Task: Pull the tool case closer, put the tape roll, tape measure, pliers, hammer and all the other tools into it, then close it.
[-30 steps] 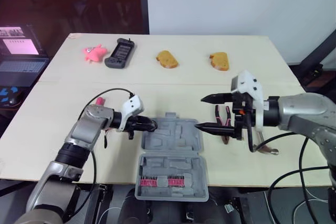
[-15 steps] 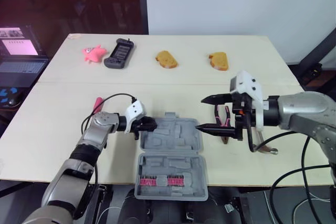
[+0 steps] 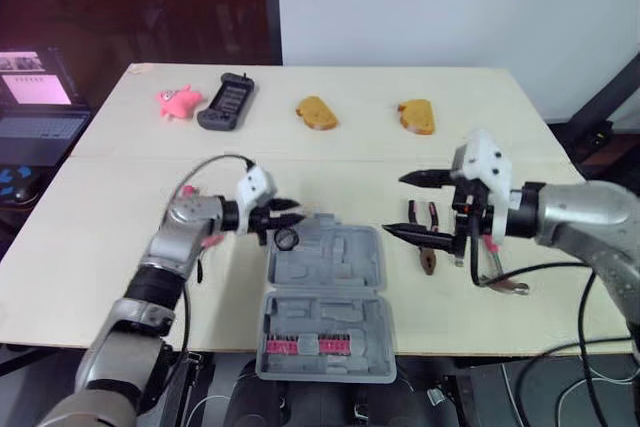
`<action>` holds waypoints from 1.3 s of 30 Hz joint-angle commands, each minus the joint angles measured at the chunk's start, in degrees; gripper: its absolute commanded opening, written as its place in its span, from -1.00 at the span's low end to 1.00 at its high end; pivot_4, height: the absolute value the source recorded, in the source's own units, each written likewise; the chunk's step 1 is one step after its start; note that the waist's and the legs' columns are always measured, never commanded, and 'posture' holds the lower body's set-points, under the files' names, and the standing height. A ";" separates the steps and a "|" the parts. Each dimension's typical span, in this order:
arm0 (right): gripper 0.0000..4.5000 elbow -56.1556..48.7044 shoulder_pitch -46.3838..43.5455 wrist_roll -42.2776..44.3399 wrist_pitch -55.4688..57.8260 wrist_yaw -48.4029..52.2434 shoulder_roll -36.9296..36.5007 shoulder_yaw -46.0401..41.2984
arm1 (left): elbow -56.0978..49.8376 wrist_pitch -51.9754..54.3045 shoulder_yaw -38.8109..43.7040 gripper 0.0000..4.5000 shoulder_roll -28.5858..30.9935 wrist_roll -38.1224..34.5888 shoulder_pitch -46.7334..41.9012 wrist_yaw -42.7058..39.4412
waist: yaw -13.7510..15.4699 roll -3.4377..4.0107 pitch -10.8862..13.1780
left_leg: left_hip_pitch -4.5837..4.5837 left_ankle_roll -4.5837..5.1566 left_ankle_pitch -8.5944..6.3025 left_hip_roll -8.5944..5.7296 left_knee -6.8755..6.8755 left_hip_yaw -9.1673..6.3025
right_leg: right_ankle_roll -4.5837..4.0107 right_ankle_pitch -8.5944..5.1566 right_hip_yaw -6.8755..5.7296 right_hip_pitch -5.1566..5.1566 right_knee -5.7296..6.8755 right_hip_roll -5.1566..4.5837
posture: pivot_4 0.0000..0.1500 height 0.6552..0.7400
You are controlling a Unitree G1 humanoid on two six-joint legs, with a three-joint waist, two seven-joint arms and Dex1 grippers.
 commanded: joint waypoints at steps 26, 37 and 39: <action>1.00 64.09 13.32 -13.22 -53.50 16.18 1.03 -21.58 | 5.00 -14.73 50.78 0.98 18.88 -13.02 50.98 -0.23 | -1.23 0.15 -0.03 | 0.24 -0.09 -0.01 0.03 -0.21 0.01 | -0.04 -0.05 -0.07 0.09 -0.20 -0.15 | 1.00 0.50; 1.00 53.59 12.87 -9.43 -43.29 18.49 1.35 -20.23 | -6.47 -6.56 45.96 0.98 19.01 -17.11 49.30 -0.31 | -1.30 0.18 -0.05 | 0.28 -0.07 -0.03 0.04 -0.21 0.00 | -0.04 -0.05 -0.06 0.20 -0.19 -0.20 | 1.00 0.50; 1.00 45.30 14.22 -5.64 -33.79 19.40 0.70 -19.37 | -11.75 -0.69 43.62 0.98 19.76 -19.76 48.93 -1.04 | -1.17 0.18 -0.05 | 0.28 -0.07 -0.02 0.05 -0.21 -0.01 | -0.05 -0.04 -0.05 0.20 -0.18 -0.20 | 1.00 0.50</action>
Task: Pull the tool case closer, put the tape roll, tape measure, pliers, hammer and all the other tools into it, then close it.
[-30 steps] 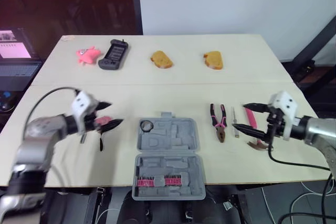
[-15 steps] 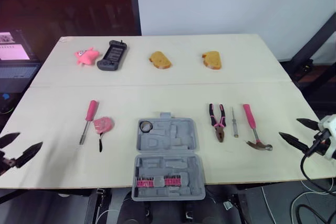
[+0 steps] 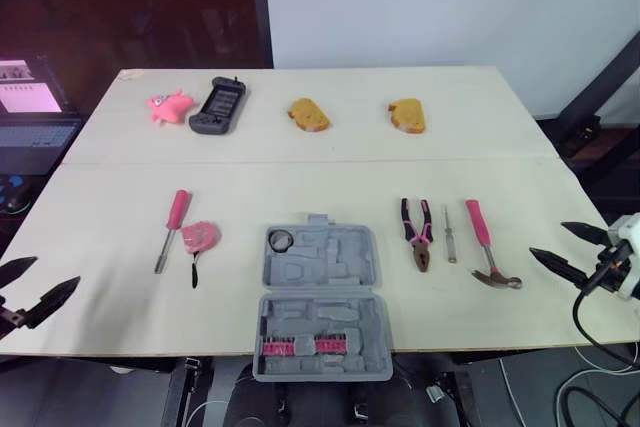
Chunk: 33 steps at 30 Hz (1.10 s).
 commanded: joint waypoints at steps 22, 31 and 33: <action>1.00 -76.89 9.84 33.74 48.05 -29.07 3.64 -1.69 | -29.77 22.16 -34.46 0.98 8.30 -6.87 -27.89 -6.12 | 0.35 -0.04 0.02 | -0.19 0.02 0.01 -0.07 0.01 -0.07 | 0.03 0.01 0.04 -0.11 -0.02 0.12 | 1.00 0.50; 1.00 -74.63 -3.34 38.29 50.78 -29.07 -1.37 6.37 | -36.37 26.08 -26.54 0.98 4.99 -9.61 -15.75 2.24 | -0.08 -0.08 0.05 | -0.18 0.04 0.00 -0.04 -0.01 -0.06 | 0.03 0.01 0.15 -0.17 -0.02 0.15 | 1.00 0.50; 1.00 -72.07 -8.55 38.15 51.51 -26.05 -2.49 10.03 | -39.11 26.01 -20.74 0.98 0.32 -11.60 -9.24 6.89 | -0.12 -0.11 0.07 | -0.20 0.04 0.00 -0.04 -0.01 -0.09 | 0.03 0.01 0.15 -0.18 -0.02 0.18 | 1.00 0.50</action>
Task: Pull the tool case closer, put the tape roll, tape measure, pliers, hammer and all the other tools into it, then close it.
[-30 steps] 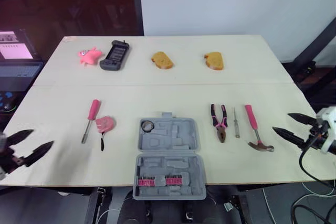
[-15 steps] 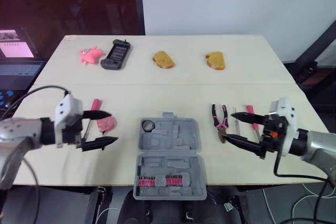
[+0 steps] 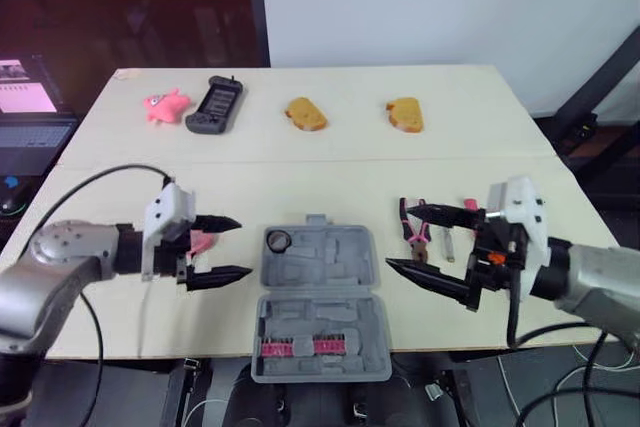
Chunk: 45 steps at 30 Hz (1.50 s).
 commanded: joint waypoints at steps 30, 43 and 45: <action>1.00 19.80 -27.73 -15.63 0.42 27.20 0.84 22.96 | -1.73 -10.63 -1.52 0.98 -44.54 28.10 15.46 56.77 | 1.29 -0.21 -0.07 | -0.03 0.23 -0.13 -0.04 0.22 0.11 | -0.03 0.00 0.01 0.04 -0.06 -0.15 | 1.00 0.50; 1.00 16.43 -25.26 -15.81 3.46 25.06 -0.15 22.03 | 12.71 -14.95 -2.34 0.24 -44.25 28.65 8.81 55.81 | 1.63 -0.20 -0.08 | -0.04 0.23 -0.13 -0.03 0.22 0.10 | -0.03 0.01 -0.02 0.04 -0.05 -0.16 | 1.00 0.50; 1.00 15.72 -24.65 -15.45 3.93 24.82 -0.39 21.71 | 13.62 -15.35 -2.79 0.24 -44.72 28.77 8.08 56.03 | 1.66 -0.20 -0.08 | -0.03 0.23 -0.13 -0.03 0.22 0.08 | -0.04 0.01 -0.02 0.07 -0.05 -0.17 | 1.00 0.50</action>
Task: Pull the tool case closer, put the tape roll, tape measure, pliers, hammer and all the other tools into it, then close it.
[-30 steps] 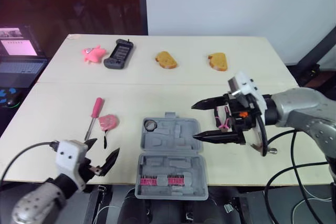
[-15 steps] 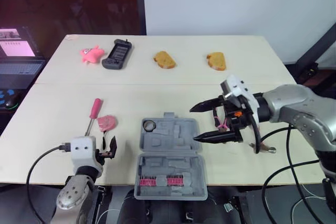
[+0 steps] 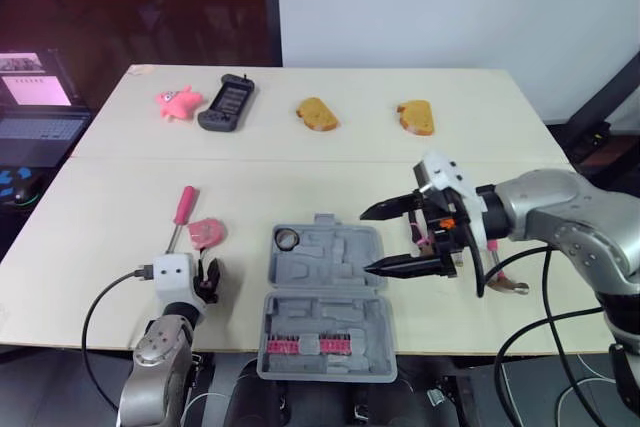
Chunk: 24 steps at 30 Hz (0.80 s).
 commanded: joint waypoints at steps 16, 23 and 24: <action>1.00 -2.11 0.71 -4.27 -0.90 -1.07 -1.40 -1.01 | 6.63 -4.92 0.49 -0.80 -2.20 -0.59 -4.45 0.67 | 0.00 0.02 -0.01 | 0.00 0.00 0.00 0.00 0.00 -0.01 | 0.01 0.01 -0.03 0.01 0.00 -0.01 | 1.00 0.50; 1.00 -1.57 0.91 -5.64 -1.42 -0.85 -0.76 -0.82 | 4.90 -4.24 -0.42 -0.99 -2.59 -2.09 -2.85 -1.44 | -0.09 0.02 -0.01 | 0.00 0.00 0.00 -0.01 0.00 -0.01 | 0.00 0.00 -0.03 0.01 0.00 -0.02 | 1.00 0.50; 1.00 -1.58 1.07 -5.73 -1.51 -0.89 -0.72 -0.83 | 4.32 -3.81 -0.91 -0.99 -2.34 -2.21 -2.33 -2.12 | -0.10 0.02 -0.01 | 0.00 -0.01 0.00 -0.01 0.00 -0.01 | 0.01 0.01 -0.03 0.01 0.00 -0.02 | 1.00 0.50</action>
